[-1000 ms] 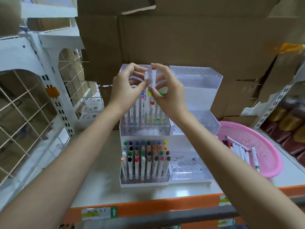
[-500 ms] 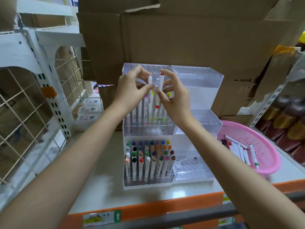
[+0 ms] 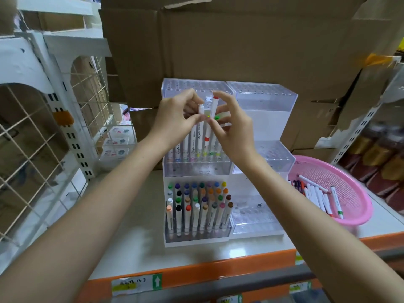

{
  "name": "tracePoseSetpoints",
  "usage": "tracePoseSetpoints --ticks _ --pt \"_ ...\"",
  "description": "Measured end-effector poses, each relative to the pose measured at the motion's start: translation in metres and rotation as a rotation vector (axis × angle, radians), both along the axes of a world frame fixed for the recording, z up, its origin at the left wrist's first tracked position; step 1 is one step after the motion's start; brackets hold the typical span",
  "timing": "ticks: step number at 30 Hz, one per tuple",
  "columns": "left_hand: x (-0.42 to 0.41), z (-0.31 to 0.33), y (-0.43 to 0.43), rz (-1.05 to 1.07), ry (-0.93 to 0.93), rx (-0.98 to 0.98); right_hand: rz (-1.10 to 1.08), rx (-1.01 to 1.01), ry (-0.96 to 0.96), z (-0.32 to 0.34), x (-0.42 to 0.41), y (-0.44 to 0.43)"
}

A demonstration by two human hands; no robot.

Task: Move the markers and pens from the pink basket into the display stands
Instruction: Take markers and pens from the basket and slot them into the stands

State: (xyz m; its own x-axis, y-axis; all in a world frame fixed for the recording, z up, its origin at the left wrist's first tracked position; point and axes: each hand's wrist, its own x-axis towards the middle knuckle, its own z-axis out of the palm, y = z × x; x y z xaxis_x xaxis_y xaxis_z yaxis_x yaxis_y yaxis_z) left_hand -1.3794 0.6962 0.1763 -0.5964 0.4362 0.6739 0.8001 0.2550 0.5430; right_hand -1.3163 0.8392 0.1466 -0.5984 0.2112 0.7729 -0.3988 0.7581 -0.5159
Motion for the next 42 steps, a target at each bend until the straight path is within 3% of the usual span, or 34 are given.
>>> tracePoseSetpoints --ticks 4,14,28,34,42 --pt "0.001 0.001 0.002 0.021 0.062 -0.051 0.006 -0.032 -0.007 0.001 0.001 0.003" --pt "0.003 0.008 0.000 0.058 -0.027 -0.076 0.026 -0.039 -0.056 -0.002 0.005 0.003" --pt "0.003 0.001 0.001 0.061 0.024 -0.123 0.018 -0.036 -0.052 -0.004 0.005 -0.002" --pt "0.002 -0.012 0.000 0.081 0.143 -0.184 0.020 -0.030 -0.048 -0.002 0.008 -0.001" --pt "0.008 -0.030 -0.005 0.214 0.526 -0.323 0.042 -0.065 -0.045 -0.003 0.010 -0.004"
